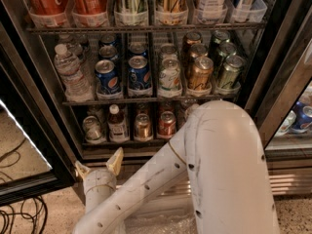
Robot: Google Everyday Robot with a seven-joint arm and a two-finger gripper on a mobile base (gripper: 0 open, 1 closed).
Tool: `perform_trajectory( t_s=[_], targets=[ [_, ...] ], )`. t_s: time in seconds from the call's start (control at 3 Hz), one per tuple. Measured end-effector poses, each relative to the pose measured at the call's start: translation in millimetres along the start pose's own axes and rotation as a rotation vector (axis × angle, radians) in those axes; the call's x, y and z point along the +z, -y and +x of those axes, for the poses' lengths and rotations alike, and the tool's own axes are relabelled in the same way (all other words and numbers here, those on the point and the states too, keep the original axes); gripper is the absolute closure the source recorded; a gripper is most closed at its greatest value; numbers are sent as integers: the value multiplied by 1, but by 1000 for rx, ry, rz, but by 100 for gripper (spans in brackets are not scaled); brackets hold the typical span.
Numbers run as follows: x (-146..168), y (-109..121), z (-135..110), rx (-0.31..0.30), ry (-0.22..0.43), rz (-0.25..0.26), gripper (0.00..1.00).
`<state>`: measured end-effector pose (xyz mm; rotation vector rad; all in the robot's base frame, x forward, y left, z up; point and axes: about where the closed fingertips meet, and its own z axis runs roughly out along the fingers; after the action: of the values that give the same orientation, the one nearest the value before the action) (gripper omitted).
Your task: Pick blue plastic bottle from bottom shelf of fridge
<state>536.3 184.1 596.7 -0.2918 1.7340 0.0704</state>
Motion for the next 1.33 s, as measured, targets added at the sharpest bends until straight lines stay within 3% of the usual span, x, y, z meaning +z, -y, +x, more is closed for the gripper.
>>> perform_trajectory(
  t_s=[0.33, 1.33],
  targets=[
    [6, 2, -1, -10, 30, 23, 16],
    [9, 15, 2, -61, 62, 43, 16]
  ],
)
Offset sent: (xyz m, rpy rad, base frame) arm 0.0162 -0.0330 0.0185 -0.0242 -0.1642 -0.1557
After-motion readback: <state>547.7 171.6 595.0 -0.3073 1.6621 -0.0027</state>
